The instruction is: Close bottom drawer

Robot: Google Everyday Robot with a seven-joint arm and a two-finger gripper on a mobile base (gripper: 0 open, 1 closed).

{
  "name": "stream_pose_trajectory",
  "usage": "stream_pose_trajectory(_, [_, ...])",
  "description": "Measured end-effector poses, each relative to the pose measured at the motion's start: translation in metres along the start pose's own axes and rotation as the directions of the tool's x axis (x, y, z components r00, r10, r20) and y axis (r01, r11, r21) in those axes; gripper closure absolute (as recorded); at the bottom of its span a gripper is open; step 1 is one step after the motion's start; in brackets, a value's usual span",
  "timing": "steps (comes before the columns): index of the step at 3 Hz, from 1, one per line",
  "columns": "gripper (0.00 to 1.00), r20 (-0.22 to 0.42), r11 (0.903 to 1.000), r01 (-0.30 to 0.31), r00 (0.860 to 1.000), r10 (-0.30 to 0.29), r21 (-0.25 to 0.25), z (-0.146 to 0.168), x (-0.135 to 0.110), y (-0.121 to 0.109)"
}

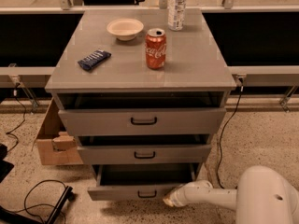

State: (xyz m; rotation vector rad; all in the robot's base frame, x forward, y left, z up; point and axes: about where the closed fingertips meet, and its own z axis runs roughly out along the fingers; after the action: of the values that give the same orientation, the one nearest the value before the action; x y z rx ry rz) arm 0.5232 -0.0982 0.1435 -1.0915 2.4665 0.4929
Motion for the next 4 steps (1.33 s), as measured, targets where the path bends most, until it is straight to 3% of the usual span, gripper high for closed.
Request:
stream_pose_trajectory(1, [1.0, 0.008, 0.9998, 0.013, 1.0, -0.013, 0.014, 0.004, -0.006, -0.01])
stream_pose_trajectory(2, [1.0, 0.026, 0.9976, 0.041, 0.999, -0.042, 0.056, 0.01, -0.018, -0.036])
stream_pose_trajectory(4, [0.59, 0.026, 0.9977, 0.04, 0.999, -0.041, 0.054, 0.011, -0.018, -0.035])
